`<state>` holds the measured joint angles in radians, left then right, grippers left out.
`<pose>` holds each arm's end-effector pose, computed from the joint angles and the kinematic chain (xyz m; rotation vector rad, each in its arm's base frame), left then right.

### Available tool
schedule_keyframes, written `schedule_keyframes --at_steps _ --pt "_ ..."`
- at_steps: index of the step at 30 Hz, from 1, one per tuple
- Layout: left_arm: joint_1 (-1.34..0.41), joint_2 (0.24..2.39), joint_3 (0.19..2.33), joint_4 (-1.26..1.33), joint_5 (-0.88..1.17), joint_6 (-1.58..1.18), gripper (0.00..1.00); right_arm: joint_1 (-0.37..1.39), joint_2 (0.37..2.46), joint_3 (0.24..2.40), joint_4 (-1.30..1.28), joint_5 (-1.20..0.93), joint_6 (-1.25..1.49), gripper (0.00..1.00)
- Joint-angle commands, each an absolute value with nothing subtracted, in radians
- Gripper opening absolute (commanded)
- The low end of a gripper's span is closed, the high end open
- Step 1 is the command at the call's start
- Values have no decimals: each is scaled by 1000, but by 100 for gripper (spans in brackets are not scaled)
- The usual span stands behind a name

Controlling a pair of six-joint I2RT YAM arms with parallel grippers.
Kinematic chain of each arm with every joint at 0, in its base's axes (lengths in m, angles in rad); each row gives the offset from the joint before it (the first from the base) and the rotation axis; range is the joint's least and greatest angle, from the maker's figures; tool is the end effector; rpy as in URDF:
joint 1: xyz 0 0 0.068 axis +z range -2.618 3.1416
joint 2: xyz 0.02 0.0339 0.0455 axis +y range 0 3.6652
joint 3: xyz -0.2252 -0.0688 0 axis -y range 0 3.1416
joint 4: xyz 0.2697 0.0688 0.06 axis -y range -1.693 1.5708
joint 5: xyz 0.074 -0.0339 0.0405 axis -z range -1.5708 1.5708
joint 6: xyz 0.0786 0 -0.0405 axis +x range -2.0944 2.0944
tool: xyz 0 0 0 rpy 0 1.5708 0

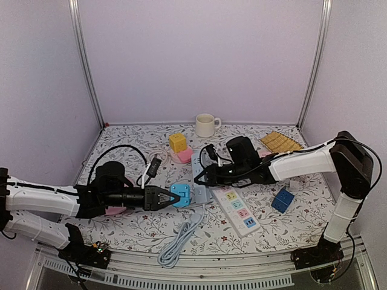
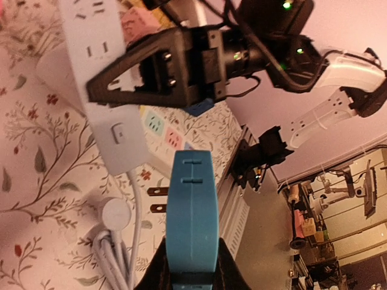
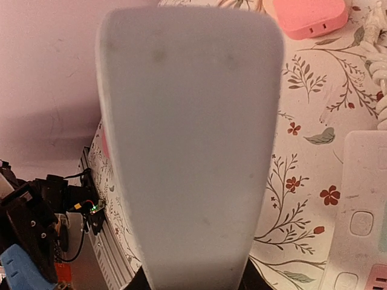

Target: Pull the plug off the socket

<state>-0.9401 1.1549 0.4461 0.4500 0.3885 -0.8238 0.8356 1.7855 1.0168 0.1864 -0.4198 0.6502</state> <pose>0.1615 -0.2717 0.1519 0.4403 2.0815 -1.5130 0.2615 0.3369 0.1090 -0.4932 2.3487 1.2432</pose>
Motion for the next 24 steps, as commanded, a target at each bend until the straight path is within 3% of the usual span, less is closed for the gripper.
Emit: schedule_keyframes --at_steps 1,14,19,24 --pt "-935 1135 355 341 317 -889 0 890 1854 1073 88 -362 577 11" --pt "-906 1341 318 459 344 -977 0 912 1963 1117 60 -409 573 18" --pt "-863 1401 299 499 385 -1002 1 912 1967 1116 40 -390 568 31" --pt "-836 1419 288 490 398 -1003 11 912 1946 1118 8 -352 553 48"
